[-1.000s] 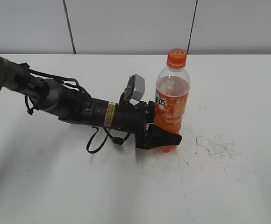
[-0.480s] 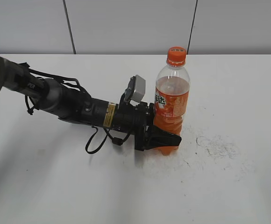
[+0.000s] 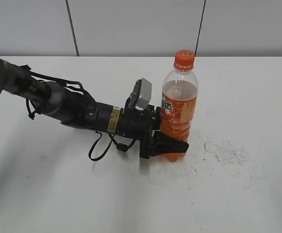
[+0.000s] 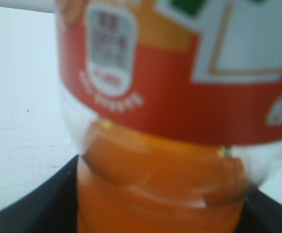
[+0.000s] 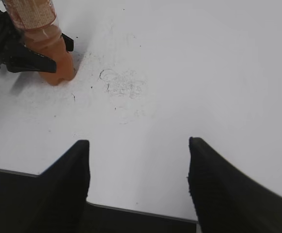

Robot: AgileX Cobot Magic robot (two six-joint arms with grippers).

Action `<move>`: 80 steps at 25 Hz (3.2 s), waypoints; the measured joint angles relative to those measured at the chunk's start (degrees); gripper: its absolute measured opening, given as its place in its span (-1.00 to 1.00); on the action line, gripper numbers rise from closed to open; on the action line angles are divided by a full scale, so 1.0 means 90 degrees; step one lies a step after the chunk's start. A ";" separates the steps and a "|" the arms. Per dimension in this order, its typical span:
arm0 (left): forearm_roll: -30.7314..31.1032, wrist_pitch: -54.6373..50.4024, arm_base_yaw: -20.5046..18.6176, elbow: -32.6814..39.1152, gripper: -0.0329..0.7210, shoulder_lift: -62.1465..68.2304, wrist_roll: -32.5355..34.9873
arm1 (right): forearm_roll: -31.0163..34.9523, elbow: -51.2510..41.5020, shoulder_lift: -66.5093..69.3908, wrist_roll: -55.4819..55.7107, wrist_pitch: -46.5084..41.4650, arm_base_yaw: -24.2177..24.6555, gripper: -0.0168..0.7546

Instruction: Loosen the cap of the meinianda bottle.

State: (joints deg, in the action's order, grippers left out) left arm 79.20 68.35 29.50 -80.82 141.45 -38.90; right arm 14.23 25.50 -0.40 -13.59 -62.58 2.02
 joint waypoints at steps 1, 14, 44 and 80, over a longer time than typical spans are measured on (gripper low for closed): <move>0.0000 -0.0006 0.0000 0.0000 0.50 0.0000 0.0030 | 0.0000 0.0000 0.0000 0.0036 0.0020 0.0000 0.26; -0.0277 0.0012 0.0052 0.0000 0.48 0.0000 0.0107 | 0.1141 0.0863 0.2498 0.0335 0.0818 -0.0195 0.26; -0.0735 -0.0413 0.0792 0.0000 0.45 0.0000 0.0558 | 0.1638 0.4224 0.7269 -0.0455 0.0296 -0.1205 0.26; -0.0736 -0.0430 0.0792 0.0000 0.45 0.0000 0.0560 | -0.0344 0.6914 1.0518 0.2366 -0.0774 -0.3111 0.26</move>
State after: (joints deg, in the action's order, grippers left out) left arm 72.57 64.48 36.63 -80.82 141.45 -33.86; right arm 11.13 87.73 94.27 7.71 -69.54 -25.98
